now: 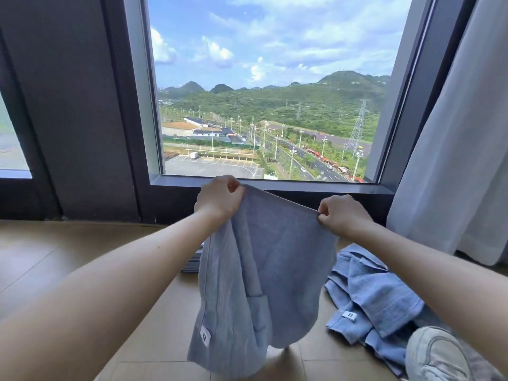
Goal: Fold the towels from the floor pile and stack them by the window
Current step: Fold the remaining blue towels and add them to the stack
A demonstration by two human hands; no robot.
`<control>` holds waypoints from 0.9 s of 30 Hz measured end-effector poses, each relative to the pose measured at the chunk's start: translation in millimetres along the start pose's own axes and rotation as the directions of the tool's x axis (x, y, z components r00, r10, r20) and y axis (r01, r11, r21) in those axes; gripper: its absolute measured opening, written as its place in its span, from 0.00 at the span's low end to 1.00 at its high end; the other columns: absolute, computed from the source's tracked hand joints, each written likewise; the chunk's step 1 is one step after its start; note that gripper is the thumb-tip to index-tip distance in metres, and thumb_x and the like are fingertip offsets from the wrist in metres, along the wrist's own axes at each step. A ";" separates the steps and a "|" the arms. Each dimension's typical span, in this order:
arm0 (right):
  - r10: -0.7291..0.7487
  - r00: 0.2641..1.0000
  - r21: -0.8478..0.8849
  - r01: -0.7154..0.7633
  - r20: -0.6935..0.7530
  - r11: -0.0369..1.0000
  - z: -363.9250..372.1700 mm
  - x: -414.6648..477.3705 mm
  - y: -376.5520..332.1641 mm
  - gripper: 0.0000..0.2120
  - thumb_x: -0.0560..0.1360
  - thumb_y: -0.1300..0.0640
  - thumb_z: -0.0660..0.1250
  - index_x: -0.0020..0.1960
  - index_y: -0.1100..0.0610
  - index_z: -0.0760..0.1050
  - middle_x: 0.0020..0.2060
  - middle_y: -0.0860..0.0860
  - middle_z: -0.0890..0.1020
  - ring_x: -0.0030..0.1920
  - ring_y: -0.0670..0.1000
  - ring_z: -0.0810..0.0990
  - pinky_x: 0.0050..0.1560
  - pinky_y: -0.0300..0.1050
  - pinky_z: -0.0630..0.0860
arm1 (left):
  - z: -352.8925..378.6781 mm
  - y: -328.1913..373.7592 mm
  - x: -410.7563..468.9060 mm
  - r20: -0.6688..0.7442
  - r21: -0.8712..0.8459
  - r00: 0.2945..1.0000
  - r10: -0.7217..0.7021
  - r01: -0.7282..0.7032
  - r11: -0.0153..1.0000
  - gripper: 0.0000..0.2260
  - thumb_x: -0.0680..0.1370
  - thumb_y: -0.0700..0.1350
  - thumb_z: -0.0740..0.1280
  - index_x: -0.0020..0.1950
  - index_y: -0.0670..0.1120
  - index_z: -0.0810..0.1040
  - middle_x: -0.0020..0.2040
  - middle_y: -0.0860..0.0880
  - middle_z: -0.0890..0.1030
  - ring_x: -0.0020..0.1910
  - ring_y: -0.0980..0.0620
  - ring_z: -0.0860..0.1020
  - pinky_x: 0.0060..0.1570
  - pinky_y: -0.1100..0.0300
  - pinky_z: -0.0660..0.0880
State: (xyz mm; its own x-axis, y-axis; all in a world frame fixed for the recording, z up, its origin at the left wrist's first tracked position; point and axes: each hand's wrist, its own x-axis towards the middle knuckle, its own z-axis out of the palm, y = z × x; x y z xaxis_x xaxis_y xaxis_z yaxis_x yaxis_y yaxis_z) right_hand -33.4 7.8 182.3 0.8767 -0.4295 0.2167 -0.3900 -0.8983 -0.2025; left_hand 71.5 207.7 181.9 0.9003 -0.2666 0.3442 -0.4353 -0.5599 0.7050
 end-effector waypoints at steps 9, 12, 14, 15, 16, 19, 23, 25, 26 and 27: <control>-0.303 0.942 0.269 0.333 -0.147 0.904 -2.6 -8.7 -43.6 0.08 0.76 0.58 0.64 0.50 0.58 0.80 0.44 0.53 0.83 0.43 0.50 0.78 0.47 0.42 0.73 | 18.8 13.1 -19.6 0.264 0.115 0.952 0.156 -0.191 0.975 0.14 0.73 0.54 0.69 0.58 0.55 0.76 0.54 0.56 0.80 0.54 0.53 0.78 0.56 0.54 0.75; -0.320 0.930 0.327 0.364 -0.183 0.872 -0.9 -8.2 -49.4 0.06 0.74 0.58 0.66 0.48 0.57 0.81 0.40 0.51 0.81 0.41 0.47 0.77 0.41 0.37 0.70 | 22.8 15.2 -19.7 0.258 0.066 0.948 0.185 -0.208 0.976 0.05 0.74 0.51 0.67 0.48 0.56 0.80 0.49 0.57 0.82 0.50 0.53 0.80 0.52 0.53 0.77; -0.324 0.927 0.356 0.372 -0.189 0.857 -1.3 -8.2 -48.1 0.05 0.74 0.58 0.67 0.47 0.57 0.81 0.37 0.49 0.79 0.38 0.45 0.74 0.36 0.30 0.66 | 21.5 13.5 -18.8 0.232 0.009 0.952 0.200 -0.207 0.978 0.02 0.74 0.51 0.67 0.44 0.56 0.79 0.45 0.57 0.82 0.48 0.53 0.80 0.51 0.52 0.77; -0.327 0.930 0.362 0.367 -0.169 0.857 -1.6 -8.2 -45.8 0.04 0.74 0.58 0.67 0.46 0.56 0.80 0.35 0.48 0.78 0.36 0.44 0.73 0.34 0.29 0.65 | 19.9 13.1 -18.4 0.211 -0.014 0.956 0.204 -0.206 0.978 0.02 0.74 0.51 0.67 0.43 0.56 0.79 0.44 0.56 0.82 0.48 0.53 0.80 0.51 0.53 0.77; -0.332 0.935 0.355 0.355 -0.126 0.865 -1.5 -8.1 -42.5 0.03 0.74 0.58 0.67 0.44 0.56 0.80 0.34 0.48 0.77 0.35 0.44 0.72 0.33 0.29 0.64 | 17.5 13.3 -17.8 0.190 -0.026 0.962 0.195 -0.194 0.981 0.02 0.75 0.50 0.67 0.44 0.54 0.80 0.45 0.55 0.82 0.48 0.53 0.80 0.51 0.54 0.77; -0.334 0.942 0.305 0.305 0.046 0.902 1.4 -8.6 -29.3 0.06 0.75 0.58 0.65 0.39 0.55 0.77 0.29 0.46 0.73 0.32 0.43 0.69 0.31 0.30 0.65 | 8.3 11.1 -14.6 0.140 -0.050 0.981 0.138 -0.132 0.990 0.05 0.76 0.46 0.66 0.49 0.48 0.80 0.47 0.50 0.81 0.50 0.50 0.78 0.52 0.58 0.73; -0.301 0.949 0.382 0.246 0.092 0.891 2.0 -8.3 -19.1 0.05 0.74 0.56 0.67 0.39 0.53 0.78 0.31 0.45 0.76 0.34 0.42 0.71 0.36 0.33 0.66 | 2.3 4.4 -16.1 0.161 -0.048 0.985 0.067 -0.060 0.997 0.07 0.77 0.46 0.66 0.50 0.46 0.81 0.44 0.50 0.79 0.47 0.51 0.76 0.46 0.62 0.70; -0.286 0.956 0.479 0.221 0.065 0.849 0.8 -8.1 -19.5 0.03 0.73 0.56 0.69 0.40 0.52 0.79 0.34 0.46 0.79 0.37 0.43 0.74 0.40 0.36 0.69 | 3.7 3.6 -17.7 0.200 -0.023 0.980 0.026 -0.021 0.999 0.07 0.77 0.46 0.65 0.51 0.46 0.80 0.42 0.51 0.77 0.43 0.53 0.75 0.40 0.63 0.69; -0.276 0.960 0.530 0.207 0.052 0.822 0.5 -7.8 -20.4 0.02 0.73 0.56 0.70 0.42 0.51 0.79 0.35 0.47 0.80 0.38 0.44 0.75 0.41 0.36 0.69 | 3.6 5.0 -18.4 0.224 -0.018 0.975 -0.001 0.005 1.000 0.07 0.77 0.46 0.65 0.50 0.47 0.80 0.40 0.52 0.77 0.40 0.54 0.74 0.36 0.63 0.68; -0.263 0.964 0.573 0.193 0.041 0.796 0.5 -7.3 -21.3 0.03 0.73 0.57 0.69 0.44 0.49 0.79 0.36 0.48 0.80 0.37 0.44 0.75 0.42 0.37 0.70 | 4.4 7.2 -18.6 0.245 -0.029 0.969 -0.041 0.049 0.998 0.06 0.76 0.46 0.64 0.49 0.47 0.79 0.39 0.53 0.75 0.38 0.55 0.72 0.34 0.64 0.67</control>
State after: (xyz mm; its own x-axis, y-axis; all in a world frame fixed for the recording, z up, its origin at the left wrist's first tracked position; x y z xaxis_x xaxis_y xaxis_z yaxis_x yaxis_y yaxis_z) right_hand -31.4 30.1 184.6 0.9593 -0.1735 0.2230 0.0202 -0.7451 -0.6666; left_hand 51.6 205.2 177.8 0.8910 -0.4274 0.1529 -0.3903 -0.5494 0.7388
